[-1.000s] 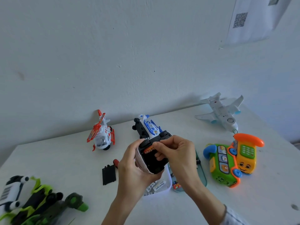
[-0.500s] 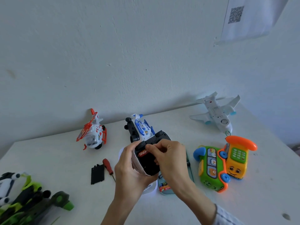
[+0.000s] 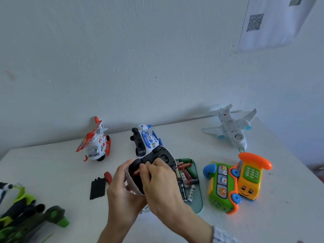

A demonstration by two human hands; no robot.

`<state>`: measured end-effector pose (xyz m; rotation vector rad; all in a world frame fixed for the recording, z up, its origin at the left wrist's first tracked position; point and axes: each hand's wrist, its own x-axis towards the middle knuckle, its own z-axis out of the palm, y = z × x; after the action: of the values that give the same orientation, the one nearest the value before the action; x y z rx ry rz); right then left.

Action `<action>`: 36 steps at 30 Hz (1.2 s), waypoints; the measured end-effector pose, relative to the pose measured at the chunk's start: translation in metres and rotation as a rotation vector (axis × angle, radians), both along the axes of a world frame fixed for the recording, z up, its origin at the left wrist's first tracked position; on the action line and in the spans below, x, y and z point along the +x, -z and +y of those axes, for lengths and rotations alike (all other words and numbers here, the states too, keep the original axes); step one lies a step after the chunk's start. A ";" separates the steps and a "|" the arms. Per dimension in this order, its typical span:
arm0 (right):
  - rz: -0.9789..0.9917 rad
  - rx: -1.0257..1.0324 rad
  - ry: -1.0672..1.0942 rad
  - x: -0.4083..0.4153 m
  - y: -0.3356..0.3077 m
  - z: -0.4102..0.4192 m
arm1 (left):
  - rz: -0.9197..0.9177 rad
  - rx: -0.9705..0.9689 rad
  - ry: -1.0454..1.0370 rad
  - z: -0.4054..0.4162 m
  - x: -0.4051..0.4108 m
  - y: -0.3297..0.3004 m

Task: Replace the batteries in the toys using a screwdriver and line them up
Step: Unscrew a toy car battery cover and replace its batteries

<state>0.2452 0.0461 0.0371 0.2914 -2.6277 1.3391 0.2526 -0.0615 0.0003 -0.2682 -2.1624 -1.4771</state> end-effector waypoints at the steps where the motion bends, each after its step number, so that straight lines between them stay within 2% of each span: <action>1: -0.056 -0.040 -0.040 -0.004 -0.002 0.006 | 0.002 -0.022 -0.001 -0.001 0.000 0.000; 4: -0.297 -0.374 -0.149 -0.022 -0.006 0.034 | 0.021 -0.146 -0.012 -0.005 -0.001 0.000; 6: -0.369 -0.590 -0.087 -0.039 -0.001 0.056 | 0.022 -0.198 -0.018 -0.008 -0.002 0.004; 7: -0.364 -0.605 -0.021 -0.048 0.004 0.067 | 0.008 -0.181 -0.024 -0.010 -0.003 0.007; 8: -0.329 -0.493 0.061 -0.059 0.011 0.078 | -0.011 -0.161 -0.033 -0.011 -0.003 0.010; 9: -0.270 -0.239 0.128 -0.070 0.019 0.089 | -0.030 -0.145 -0.046 -0.012 -0.003 0.014; 11: -0.203 0.327 0.128 -0.089 0.037 0.107 | -0.074 -0.120 -0.068 -0.013 -0.003 0.023; 12: -0.208 0.490 0.088 -0.095 0.047 0.112 | -0.091 -0.106 -0.071 -0.013 -0.003 0.024; 16: -0.202 0.788 -0.083 -0.102 0.067 0.117 | -0.102 -0.104 -0.033 -0.011 -0.003 0.024; 24: -0.099 0.993 -0.228 -0.109 0.069 0.113 | -0.158 -0.102 -0.063 -0.020 -0.003 0.025; 30: -0.061 1.101 -0.293 -0.114 0.069 0.109 | -0.116 -0.096 -0.112 -0.016 -0.002 0.021; 33: -0.056 1.046 -0.282 -0.113 0.065 0.112 | -0.108 -0.080 -0.119 -0.016 -0.003 0.021; 36: -0.115 0.813 -0.208 -0.109 0.047 0.119 | -0.086 -0.079 -0.114 -0.015 -0.007 0.018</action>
<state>0.1366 0.1653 -0.0101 0.6117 -3.1781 0.2489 0.2452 -0.0764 -0.0176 -0.1083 -2.2670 -1.3650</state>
